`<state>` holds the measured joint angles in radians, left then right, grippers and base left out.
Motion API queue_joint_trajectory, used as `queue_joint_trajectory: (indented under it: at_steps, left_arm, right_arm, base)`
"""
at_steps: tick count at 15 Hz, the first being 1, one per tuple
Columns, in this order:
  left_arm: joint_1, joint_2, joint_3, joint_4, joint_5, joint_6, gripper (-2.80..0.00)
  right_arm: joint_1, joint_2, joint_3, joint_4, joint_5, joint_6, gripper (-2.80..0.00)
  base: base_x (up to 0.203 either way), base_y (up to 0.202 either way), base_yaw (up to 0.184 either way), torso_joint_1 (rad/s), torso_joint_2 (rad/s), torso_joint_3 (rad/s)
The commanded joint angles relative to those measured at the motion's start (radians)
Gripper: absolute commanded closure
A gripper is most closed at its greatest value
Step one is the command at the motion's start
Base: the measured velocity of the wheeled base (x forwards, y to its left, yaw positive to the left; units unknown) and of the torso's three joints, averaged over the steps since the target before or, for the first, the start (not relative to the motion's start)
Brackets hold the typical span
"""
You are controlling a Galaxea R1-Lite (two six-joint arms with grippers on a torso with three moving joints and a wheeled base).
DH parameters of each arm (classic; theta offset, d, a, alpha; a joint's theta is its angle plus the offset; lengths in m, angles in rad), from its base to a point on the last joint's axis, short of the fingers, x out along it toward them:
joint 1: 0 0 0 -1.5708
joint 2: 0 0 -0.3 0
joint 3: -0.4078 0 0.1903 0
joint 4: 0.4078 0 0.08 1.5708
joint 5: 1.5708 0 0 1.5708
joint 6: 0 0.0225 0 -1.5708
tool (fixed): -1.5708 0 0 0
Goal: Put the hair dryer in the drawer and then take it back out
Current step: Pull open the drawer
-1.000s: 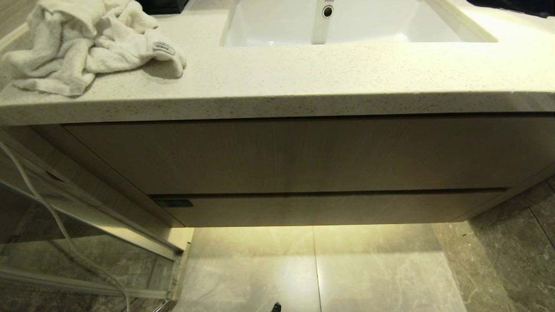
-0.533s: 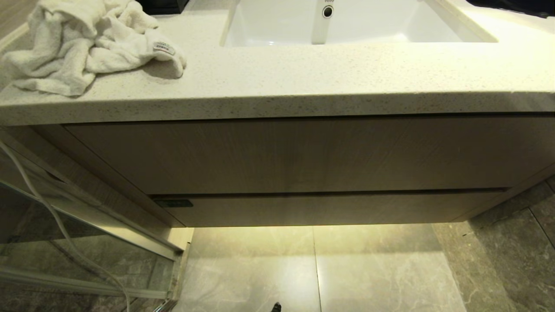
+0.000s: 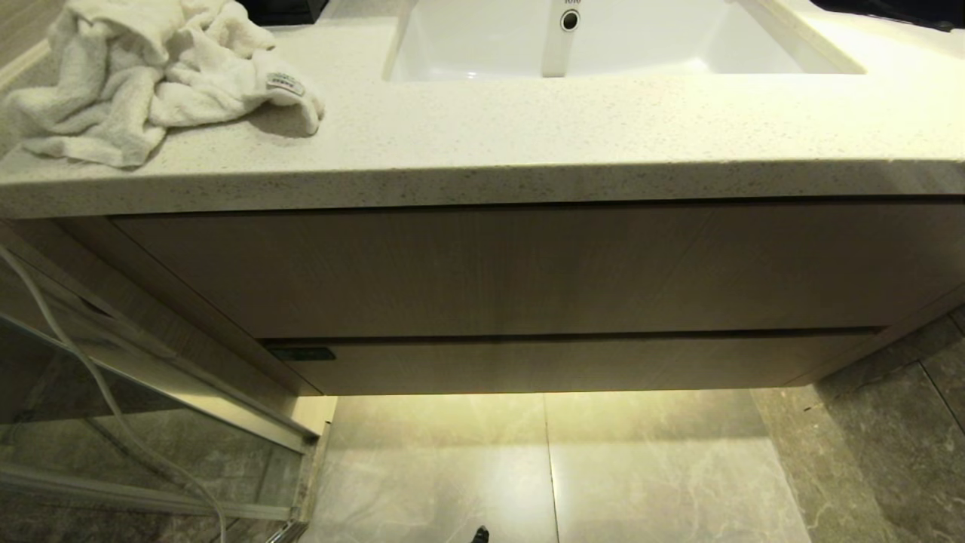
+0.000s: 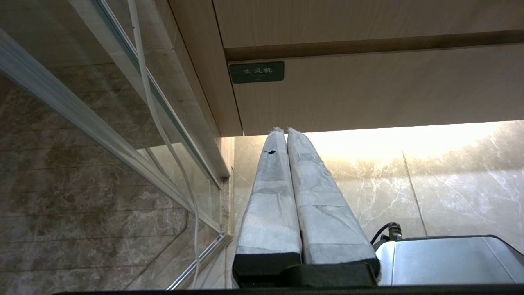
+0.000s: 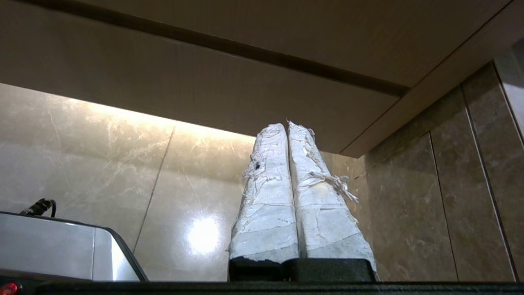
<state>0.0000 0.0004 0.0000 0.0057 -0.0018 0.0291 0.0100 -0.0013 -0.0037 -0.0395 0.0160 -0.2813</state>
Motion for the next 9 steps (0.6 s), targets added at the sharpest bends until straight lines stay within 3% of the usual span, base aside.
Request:
queue_joint_trajectory:
  at_steps: [1, 4, 7, 9]
  left_arm:
    - [0.000, 0.001, 0.002, 0.000, 0.000, 0.000, 0.00]
    - [0.000, 0.000, 0.002, 0.000, 0.000, 0.000, 0.00]
    - [0.000, 0.001, 0.002, 0.000, 0.000, 0.000, 0.00]
    - [0.000, 0.000, 0.002, 0.000, 0.000, 0.000, 0.00]
  right_arm:
    - [0.000, 0.004, -0.069, 0.094, -0.019, 0.003, 0.00]
    - [0.002, 0.089, -0.326, 0.364, -0.049, 0.034, 0.00]
    - [0.007, 0.458, -0.587, 0.594, -0.074, 0.059, 0.00]
    - [0.029, 0.762, -0.702, 0.713, -0.075, 0.025, 0.00]
  base:
    - [0.000, 0.000, 0.000, 0.000, 0.00, 0.000]
    - [0.000, 0.000, 0.000, 0.000, 0.00, 0.000]
    - [0.000, 0.000, 0.000, 0.000, 0.00, 0.000]
    - [0.000, 0.000, 0.000, 0.000, 0.00, 0.000]
